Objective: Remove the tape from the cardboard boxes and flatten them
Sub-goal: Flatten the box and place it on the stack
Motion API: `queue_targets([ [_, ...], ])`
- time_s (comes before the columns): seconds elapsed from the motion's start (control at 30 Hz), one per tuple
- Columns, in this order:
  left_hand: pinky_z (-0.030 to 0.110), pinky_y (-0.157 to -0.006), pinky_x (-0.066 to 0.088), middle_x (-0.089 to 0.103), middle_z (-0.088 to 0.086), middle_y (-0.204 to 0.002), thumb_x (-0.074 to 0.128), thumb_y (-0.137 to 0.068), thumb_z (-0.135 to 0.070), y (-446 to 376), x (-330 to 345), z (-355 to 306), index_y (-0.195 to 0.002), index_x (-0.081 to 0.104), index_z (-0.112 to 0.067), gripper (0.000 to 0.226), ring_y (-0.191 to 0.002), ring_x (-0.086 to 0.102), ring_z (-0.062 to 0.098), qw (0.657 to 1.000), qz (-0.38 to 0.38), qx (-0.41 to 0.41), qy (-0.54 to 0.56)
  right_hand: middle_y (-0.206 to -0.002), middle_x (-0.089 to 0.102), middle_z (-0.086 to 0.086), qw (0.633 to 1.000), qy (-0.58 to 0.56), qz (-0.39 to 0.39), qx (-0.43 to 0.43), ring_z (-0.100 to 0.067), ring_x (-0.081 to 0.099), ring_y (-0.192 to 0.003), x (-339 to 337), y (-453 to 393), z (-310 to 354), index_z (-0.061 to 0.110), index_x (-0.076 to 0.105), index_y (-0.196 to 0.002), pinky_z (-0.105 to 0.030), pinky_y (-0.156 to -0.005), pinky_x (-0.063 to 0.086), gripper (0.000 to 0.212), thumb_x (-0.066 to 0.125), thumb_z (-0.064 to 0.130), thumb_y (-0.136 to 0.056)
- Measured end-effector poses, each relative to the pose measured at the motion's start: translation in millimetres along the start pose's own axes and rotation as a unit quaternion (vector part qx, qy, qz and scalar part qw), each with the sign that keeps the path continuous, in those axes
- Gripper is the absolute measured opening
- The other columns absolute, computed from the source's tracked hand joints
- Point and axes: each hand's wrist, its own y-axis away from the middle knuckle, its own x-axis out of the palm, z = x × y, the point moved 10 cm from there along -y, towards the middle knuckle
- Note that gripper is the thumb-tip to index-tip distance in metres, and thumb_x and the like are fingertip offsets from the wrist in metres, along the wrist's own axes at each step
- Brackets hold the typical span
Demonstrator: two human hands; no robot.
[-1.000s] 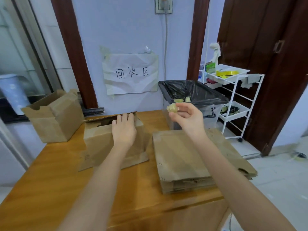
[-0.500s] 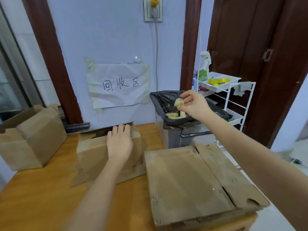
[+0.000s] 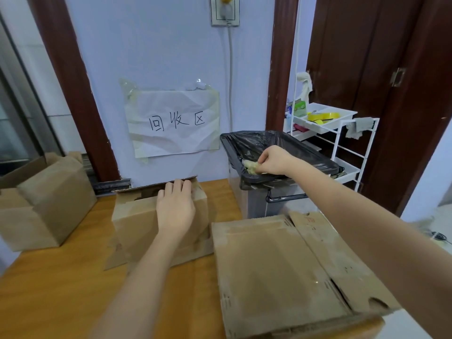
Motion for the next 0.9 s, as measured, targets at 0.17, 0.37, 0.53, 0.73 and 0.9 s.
queue_targets([
  [0.17,0.037,-0.062,0.039,0.059,0.009,-0.082,0.022,-0.078,-0.013,0.0,4.1,1.0,-0.084,0.061,-0.006,0.040,-0.073,0.053,0.032,1.000,0.026,0.000,0.014,-0.093,0.066,-0.020,0.998,-0.016,0.051,0.015,-0.023,0.059,-0.083,8.3,3.5,-2.4,-0.005,0.069,-0.100,-0.033,-0.079,0.045,0.048,0.060,0.041,-0.091],
  [0.37,0.039,-0.067,0.036,0.060,0.011,-0.089,0.049,-0.082,0.002,2.1,5.9,1.7,-0.089,0.061,-0.005,0.015,-0.080,0.052,0.032,0.998,0.058,-0.013,0.016,-0.076,0.065,0.004,0.997,0.016,-0.067,-0.018,-0.020,0.066,-0.089,-17.7,11.0,8.9,0.019,0.069,-0.074,-0.030,-0.081,0.052,0.014,0.064,0.013,-0.086],
  [0.53,0.035,-0.074,0.031,0.057,0.010,-0.098,0.045,-0.088,0.001,7.2,1.7,-3.0,-0.097,0.059,-0.006,0.018,-0.089,0.049,0.030,0.995,0.091,-0.008,0.029,-0.070,0.061,0.010,0.996,-0.005,-0.090,0.011,-0.016,0.063,-0.080,-19.3,21.3,13.0,0.027,0.064,-0.065,-0.028,-0.074,0.051,0.026,0.064,0.005,-0.080],
  [0.73,0.032,-0.081,0.030,0.054,0.007,-0.112,0.039,-0.094,-0.006,9.4,-9.2,-6.5,-0.109,0.056,-0.008,0.023,-0.102,0.046,0.027,0.992,0.123,0.006,0.036,-0.072,0.058,0.012,0.995,-0.013,-0.102,-0.004,-0.014,0.061,-0.082,-29.1,35.9,31.5,0.025,0.066,-0.072,-0.030,-0.077,0.050,0.023,0.060,0.007,-0.083],
  [0.9,0.034,-0.082,0.032,0.054,0.005,-0.112,0.039,-0.098,-0.015,18.2,-22.3,7.9,-0.109,0.056,-0.009,0.021,-0.105,0.046,0.026,0.989,0.142,-0.006,0.032,-0.086,0.064,0.004,0.995,0.000,-0.080,-0.064,-0.016,0.060,-0.087,-29.1,53.4,67.6,0.017,0.070,-0.083,-0.032,-0.082,0.051,0.019,0.054,0.007,-0.085],
])
